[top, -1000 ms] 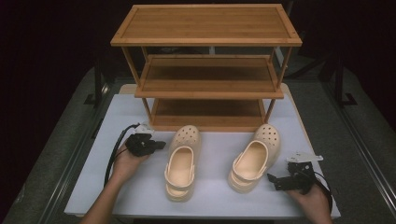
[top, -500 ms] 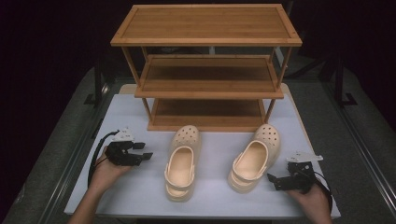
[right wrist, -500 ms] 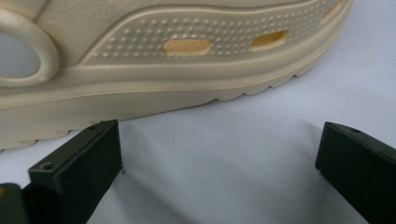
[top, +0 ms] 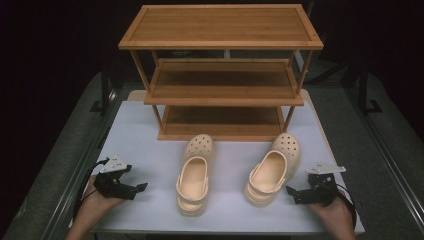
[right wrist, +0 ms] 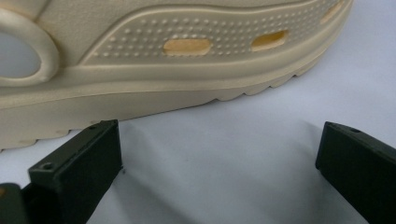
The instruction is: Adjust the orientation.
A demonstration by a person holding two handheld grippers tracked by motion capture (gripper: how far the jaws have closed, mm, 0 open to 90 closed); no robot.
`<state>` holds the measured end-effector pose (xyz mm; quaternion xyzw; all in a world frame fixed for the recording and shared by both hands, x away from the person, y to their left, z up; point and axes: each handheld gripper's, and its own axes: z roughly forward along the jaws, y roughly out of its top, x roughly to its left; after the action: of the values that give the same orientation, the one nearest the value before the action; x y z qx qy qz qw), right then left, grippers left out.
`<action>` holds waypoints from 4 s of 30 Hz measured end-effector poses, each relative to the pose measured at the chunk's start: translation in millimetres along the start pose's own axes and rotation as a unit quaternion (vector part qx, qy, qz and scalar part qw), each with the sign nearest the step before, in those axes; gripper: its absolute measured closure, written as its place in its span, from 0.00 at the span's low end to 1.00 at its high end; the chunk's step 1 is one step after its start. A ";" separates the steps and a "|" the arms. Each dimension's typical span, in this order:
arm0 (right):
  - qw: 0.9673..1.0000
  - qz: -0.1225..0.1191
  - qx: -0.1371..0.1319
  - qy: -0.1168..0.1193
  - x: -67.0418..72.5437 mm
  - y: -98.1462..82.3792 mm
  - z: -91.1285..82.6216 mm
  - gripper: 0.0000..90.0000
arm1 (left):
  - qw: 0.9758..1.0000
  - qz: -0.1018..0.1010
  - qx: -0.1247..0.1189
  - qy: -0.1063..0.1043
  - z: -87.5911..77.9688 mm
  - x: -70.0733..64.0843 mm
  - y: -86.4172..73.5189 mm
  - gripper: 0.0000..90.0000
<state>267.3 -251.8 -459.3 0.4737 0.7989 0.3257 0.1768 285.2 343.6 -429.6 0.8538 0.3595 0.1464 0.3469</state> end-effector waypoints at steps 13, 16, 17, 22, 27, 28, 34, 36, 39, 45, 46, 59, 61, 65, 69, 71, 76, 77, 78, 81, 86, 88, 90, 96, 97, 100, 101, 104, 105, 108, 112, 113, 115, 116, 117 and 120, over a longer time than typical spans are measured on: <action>1.000 0.000 0.000 0.001 0.0 0.1 -0.1 0.00 | 1.000 0.016 0.008 -0.005 8.4 -5.0 -21.5 0.00; 1.000 -0.002 -0.008 0.000 -0.7 -0.7 -4.0 0.14 | 1.000 0.016 0.008 -0.005 8.4 -5.1 -21.5 0.00; 1.000 0.003 -0.013 0.002 -2.4 -0.9 -9.0 0.27 | 1.000 0.016 0.008 -0.005 8.3 -5.1 -21.5 0.00; 1.000 0.013 -0.012 0.007 -7.9 1.6 -17.3 0.62 | 1.000 0.018 0.009 -0.004 8.4 -5.1 -21.4 0.00; 0.999 0.025 -0.024 0.013 -19.1 11.1 -25.7 0.93 | 1.000 0.015 0.008 -0.004 8.5 -5.1 -21.5 0.00; 0.999 0.026 -0.028 0.012 -21.5 13.6 -26.8 0.98 | 1.000 0.015 0.008 -0.004 8.6 -5.1 -21.6 0.00; 0.999 0.030 -0.034 0.007 -40.5 28.8 -24.2 1.00 | 1.000 0.016 0.007 -0.004 8.6 -5.2 -21.8 0.00; 0.999 0.026 -0.036 0.003 -46.4 34.8 -23.4 1.00 | 1.000 0.016 0.008 -0.004 8.6 -5.3 -21.7 0.00; 0.999 0.023 -0.035 -0.001 -50.9 41.0 -22.7 1.00 | 1.000 0.016 0.007 -0.004 8.6 -5.3 -21.7 0.00; 0.999 0.034 -0.039 0.015 -72.4 64.3 -10.0 1.00 | 1.000 0.015 0.006 -0.004 8.7 -5.2 -21.8 0.00; 0.998 0.035 -0.039 0.016 -74.5 66.9 -8.2 1.00 | 1.000 0.015 0.005 -0.004 8.8 -5.3 -21.8 0.00; 1.000 0.011 -0.023 0.018 -92.2 110.3 27.9 1.00 | 1.000 0.015 0.007 -0.005 8.7 -5.0 -21.7 0.00; 1.000 0.004 -0.011 0.025 -92.6 114.3 34.3 1.00 | 1.000 0.015 0.007 -0.005 8.7 -5.0 -21.7 0.00; 0.999 -0.004 0.003 0.036 -92.2 117.0 43.6 1.00 | 1.000 0.014 0.007 -0.005 8.7 -5.0 -21.7 0.00; 0.999 -0.003 0.005 0.044 -93.2 114.4 45.3 1.00 | 1.000 0.014 0.007 -0.005 8.7 -4.9 -21.7 0.00; 0.999 0.001 0.007 0.046 -93.5 113.6 44.7 1.00 | 1.000 0.014 0.007 -0.005 8.8 -4.9 -21.7 0.00; 0.998 -0.006 0.011 0.057 -88.7 111.4 44.1 1.00 | 1.000 0.014 0.007 -0.005 8.8 -4.9 -21.7 0.00; 0.998 -0.006 0.011 0.057 -88.7 111.4 44.1 1.00 | 1.000 0.014 0.007 -0.005 8.8 -4.9 -21.7 0.00; 0.998 -0.009 0.011 0.055 -86.4 111.0 43.8 1.00 | 1.000 0.014 0.007 -0.005 8.8 -5.0 -21.7 0.00; 0.998 -0.011 0.008 0.066 -82.3 109.7 44.1 1.00 | 1.000 0.014 0.007 -0.005 8.7 -5.0 -21.7 0.00; 0.997 -0.021 0.008 0.080 -73.3 109.6 44.6 1.00 | 1.000 0.014 0.007 -0.005 8.7 -4.9 -21.7 0.00; 0.996 -0.026 0.009 0.084 -68.4 109.4 44.8 1.00 | 1.000 0.015 0.008 -0.005 8.6 -4.9 -21.6 0.00; 0.995 -0.033 0.008 0.089 -63.7 108.9 44.7 1.00 | 1.000 0.014 0.007 -0.005 8.8 -4.9 -21.7 0.00; 0.994 -0.041 0.008 0.096 -54.0 107.1 43.6 1.00 | 1.000 0.014 0.006 -0.005 8.9 -5.0 -21.8 0.00; 0.994 -0.043 0.007 0.099 -51.5 106.1 43.3 1.00 | 1.000 0.014 0.006 -0.005 8.9 -4.9 -21.8 0.00; 0.994 -0.046 0.000 0.100 -45.7 104.7 43.4 1.00 | 1.000 0.014 0.006 -0.005 8.9 -4.9 -21.8 0.00; 0.995 -0.039 -0.002 0.097 -45.4 103.9 42.9 1.00 | 1.000 0.014 0.006 -0.005 8.9 -4.9 -21.8 0.00; 0.995 -0.025 -0.009 0.093 -46.1 101.4 38.6 1.00 | 1.000 0.015 0.007 -0.005 8.7 -4.8 -21.8 0.00; 0.996 -0.024 -0.015 0.090 -46.5 100.3 35.8 1.00 | 1.000 0.015 0.007 -0.005 8.7 -4.7 -21.8 0.00; 0.996 -0.017 -0.027 0.087 -46.0 95.3 26.2 1.00 | 1.000 0.015 0.007 -0.006 8.7 -4.8 -21.8 0.00; 0.996 -0.007 -0.032 0.082 -43.2 82.4 13.3 1.00 | 1.000 0.015 0.007 -0.005 8.7 -4.9 -21.8 0.00; 0.996 -0.005 -0.032 0.082 -42.1 79.5 11.2 1.00 | 1.000 0.015 0.007 -0.005 8.7 -4.9 -21.8 0.00; 0.996 -0.006 -0.033 0.083 -38.7 71.5 6.0 1.00 | 1.000 0.015 0.007 -0.005 8.7 -4.9 -21.8 0.00; 0.996 -0.008 -0.033 0.082 -36.6 67.4 3.3 1.00 | 1.000 0.015 0.007 -0.005 8.7 -4.8 -21.8 0.00; 0.996 -0.008 -0.033 0.082 -36.6 67.4 3.3 1.00 | 1.000 0.015 0.007 -0.005 8.7 -4.8 -21.8 0.00; 0.996 -0.014 -0.031 0.086 -25.7 52.9 -7.0 1.00 | 1.000 0.015 0.007 -0.005 8.7 -4.9 -21.9 0.00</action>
<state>309.7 -258.8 -418.5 0.4271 0.8072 0.3874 0.1261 274.9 346.8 -451.1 0.8621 0.3462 0.1447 0.3406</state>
